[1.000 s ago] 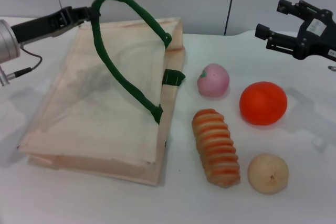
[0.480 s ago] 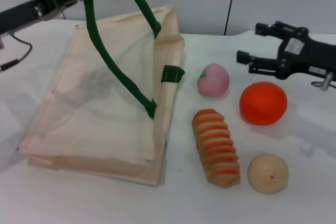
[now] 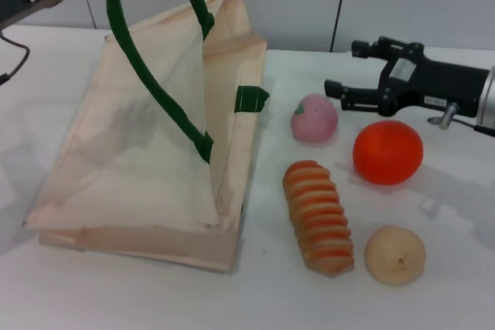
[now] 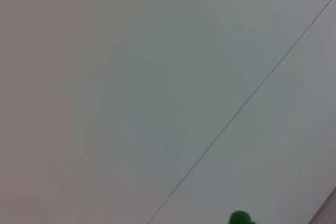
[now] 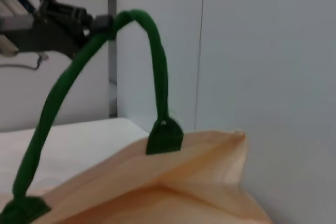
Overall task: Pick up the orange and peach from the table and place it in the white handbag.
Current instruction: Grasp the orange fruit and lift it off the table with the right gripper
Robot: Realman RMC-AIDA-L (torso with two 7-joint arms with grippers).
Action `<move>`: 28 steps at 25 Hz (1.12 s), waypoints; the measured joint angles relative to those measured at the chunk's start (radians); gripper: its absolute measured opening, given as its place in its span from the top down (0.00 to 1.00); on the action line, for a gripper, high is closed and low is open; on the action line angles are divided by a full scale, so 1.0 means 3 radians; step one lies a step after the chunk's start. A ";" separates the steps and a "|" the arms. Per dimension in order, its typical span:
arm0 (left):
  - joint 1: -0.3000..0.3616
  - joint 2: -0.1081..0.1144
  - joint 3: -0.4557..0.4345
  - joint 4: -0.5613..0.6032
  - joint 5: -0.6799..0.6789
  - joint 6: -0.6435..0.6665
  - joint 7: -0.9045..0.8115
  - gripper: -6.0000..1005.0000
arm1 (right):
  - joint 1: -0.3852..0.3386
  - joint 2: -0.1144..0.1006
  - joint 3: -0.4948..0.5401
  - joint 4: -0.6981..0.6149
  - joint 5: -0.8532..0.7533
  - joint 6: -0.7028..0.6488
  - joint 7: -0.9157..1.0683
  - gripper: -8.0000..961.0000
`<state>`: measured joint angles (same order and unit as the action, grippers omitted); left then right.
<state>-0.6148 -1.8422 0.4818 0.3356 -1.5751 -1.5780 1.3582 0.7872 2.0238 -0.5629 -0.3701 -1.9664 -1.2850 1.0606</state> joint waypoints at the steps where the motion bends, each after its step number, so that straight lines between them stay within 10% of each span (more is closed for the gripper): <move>1: 0.0003 0.0000 -0.0001 0.0001 -0.0004 -0.0019 0.0001 0.87 | 0.0000 -0.0001 -0.0013 0.0000 -0.0029 0.0003 0.0015 0.10; 28: 0.0068 0.0046 -0.0083 0.0012 -0.0220 -0.0425 -0.0027 0.88 | 0.0069 0.0002 -0.0019 -0.0420 -0.1514 0.0386 0.1125 0.11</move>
<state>-0.5945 -1.8284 0.4571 0.3393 -1.6410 -1.7053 1.3502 0.8078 2.0244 -0.5687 -0.4962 -2.4206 -1.1691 1.3981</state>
